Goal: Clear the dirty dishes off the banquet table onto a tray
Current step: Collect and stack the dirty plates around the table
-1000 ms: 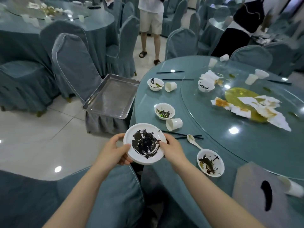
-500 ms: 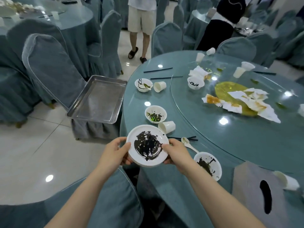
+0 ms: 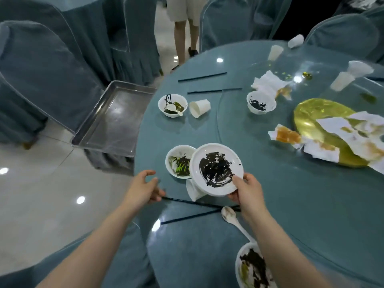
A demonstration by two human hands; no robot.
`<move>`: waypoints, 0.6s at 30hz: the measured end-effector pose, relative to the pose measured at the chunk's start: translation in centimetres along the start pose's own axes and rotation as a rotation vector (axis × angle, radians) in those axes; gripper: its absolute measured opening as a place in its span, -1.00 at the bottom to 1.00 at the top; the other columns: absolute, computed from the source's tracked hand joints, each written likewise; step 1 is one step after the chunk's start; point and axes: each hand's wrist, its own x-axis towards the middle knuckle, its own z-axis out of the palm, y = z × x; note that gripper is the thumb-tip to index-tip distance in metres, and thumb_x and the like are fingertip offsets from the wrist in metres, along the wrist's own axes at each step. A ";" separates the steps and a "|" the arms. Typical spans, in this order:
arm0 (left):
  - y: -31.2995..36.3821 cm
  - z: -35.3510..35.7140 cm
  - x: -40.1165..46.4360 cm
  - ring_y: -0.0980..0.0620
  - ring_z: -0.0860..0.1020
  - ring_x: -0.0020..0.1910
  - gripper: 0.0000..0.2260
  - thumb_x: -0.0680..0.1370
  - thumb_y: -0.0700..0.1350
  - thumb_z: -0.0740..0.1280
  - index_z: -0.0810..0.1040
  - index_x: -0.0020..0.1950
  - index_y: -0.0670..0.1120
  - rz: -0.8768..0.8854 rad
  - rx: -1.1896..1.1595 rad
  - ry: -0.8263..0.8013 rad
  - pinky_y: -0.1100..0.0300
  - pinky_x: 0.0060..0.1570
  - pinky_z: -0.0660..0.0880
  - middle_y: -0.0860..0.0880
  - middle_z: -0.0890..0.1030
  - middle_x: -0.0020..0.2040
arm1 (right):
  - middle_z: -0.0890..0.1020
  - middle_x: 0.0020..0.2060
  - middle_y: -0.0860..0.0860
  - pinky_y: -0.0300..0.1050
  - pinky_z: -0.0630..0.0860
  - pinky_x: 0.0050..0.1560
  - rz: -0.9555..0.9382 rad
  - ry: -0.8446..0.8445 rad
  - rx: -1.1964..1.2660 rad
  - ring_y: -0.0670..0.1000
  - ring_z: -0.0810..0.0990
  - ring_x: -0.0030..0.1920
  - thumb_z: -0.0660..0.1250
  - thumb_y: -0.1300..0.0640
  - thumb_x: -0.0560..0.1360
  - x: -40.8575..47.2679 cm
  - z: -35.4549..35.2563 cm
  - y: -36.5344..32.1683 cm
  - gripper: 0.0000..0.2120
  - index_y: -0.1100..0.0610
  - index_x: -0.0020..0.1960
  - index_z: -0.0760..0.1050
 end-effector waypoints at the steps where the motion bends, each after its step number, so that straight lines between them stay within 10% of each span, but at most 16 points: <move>1: 0.0 0.6 1.1 0.05 0.49 -0.59 -0.75 0.63 -0.11 0.18 0.33 0.29 -0.10 -0.014 -0.002 0.016 0.36 -0.58 0.38 -0.08 0.61 -0.46 | 0.63 -0.23 0.08 -0.23 0.47 -0.50 0.002 0.006 -0.001 -0.02 0.55 -0.37 0.24 0.23 0.53 1.1 -0.5 -0.1 -0.94 0.15 -0.05 0.49; 6: 0.2 3.1 4.6 -0.02 0.54 -0.58 -0.64 0.60 0.08 0.19 0.31 0.32 -0.07 -0.100 0.009 0.048 0.29 -0.60 0.41 -0.15 0.65 -0.41 | 0.65 -0.17 0.12 -0.21 0.51 -0.45 0.035 0.004 0.086 -0.05 0.56 -0.43 0.25 0.22 0.55 5.0 -1.7 -0.3 -0.92 0.17 0.02 0.48; 18: -0.1 3.0 6.6 0.03 0.52 -0.58 -0.75 0.52 -0.29 0.15 0.41 0.13 -0.05 -0.012 -0.018 0.204 0.21 -0.51 0.50 -0.10 0.62 -0.46 | 0.63 -0.21 0.09 -0.25 0.54 -0.45 0.106 -0.055 0.125 -0.08 0.55 -0.47 0.29 0.22 0.56 8.0 1.8 -0.9 -0.91 0.18 0.05 0.45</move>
